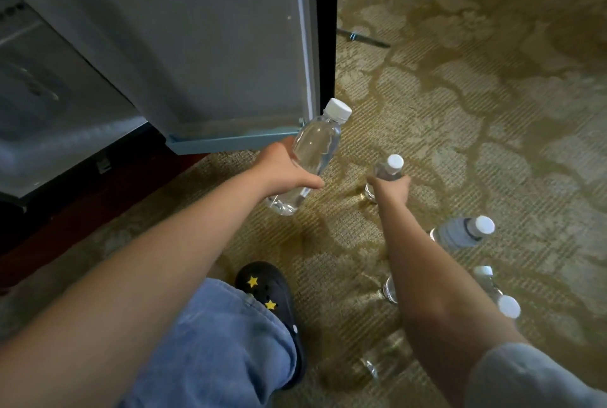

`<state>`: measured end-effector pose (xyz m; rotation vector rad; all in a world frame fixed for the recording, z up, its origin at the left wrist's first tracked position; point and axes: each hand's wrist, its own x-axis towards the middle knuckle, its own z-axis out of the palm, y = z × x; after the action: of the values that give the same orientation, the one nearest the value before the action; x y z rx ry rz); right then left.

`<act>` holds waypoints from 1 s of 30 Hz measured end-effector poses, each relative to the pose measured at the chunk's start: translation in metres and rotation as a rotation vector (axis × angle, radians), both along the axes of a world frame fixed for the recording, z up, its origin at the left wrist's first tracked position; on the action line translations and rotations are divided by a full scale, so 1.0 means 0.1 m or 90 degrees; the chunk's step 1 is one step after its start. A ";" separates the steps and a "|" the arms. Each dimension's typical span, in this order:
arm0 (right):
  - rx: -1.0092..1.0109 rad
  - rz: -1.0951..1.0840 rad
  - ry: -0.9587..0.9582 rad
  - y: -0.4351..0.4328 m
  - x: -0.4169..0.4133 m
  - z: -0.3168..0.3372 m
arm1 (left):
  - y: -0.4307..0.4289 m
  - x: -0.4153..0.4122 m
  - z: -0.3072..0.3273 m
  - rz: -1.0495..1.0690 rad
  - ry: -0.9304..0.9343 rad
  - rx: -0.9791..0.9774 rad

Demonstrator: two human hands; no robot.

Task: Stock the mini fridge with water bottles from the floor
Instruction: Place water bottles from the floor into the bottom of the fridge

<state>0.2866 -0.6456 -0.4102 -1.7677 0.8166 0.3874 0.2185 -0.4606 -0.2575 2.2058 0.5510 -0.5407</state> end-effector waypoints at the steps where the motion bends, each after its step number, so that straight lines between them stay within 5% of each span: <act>1: 0.008 -0.015 -0.007 0.02 0.04 -0.04 | 0.01 0.05 -0.02 -0.005 -0.003 -0.006; 11: 0.034 -0.019 -0.043 0.10 -0.07 0.04 | 0.11 0.18 0.04 -0.053 -0.037 -0.003; 18: 0.069 0.212 -0.076 0.46 -0.47 0.37 | 0.39 -0.15 0.38 -0.057 -0.035 0.047; 30: 0.043 0.526 -0.303 1.67 -0.83 1.74 | 1.58 -1.31 1.07 0.243 -0.180 0.059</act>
<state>0.2040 -0.4785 -0.2358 -1.9608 -0.2897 0.4851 0.0874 -0.3023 -0.1507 2.1395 0.8298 -0.0040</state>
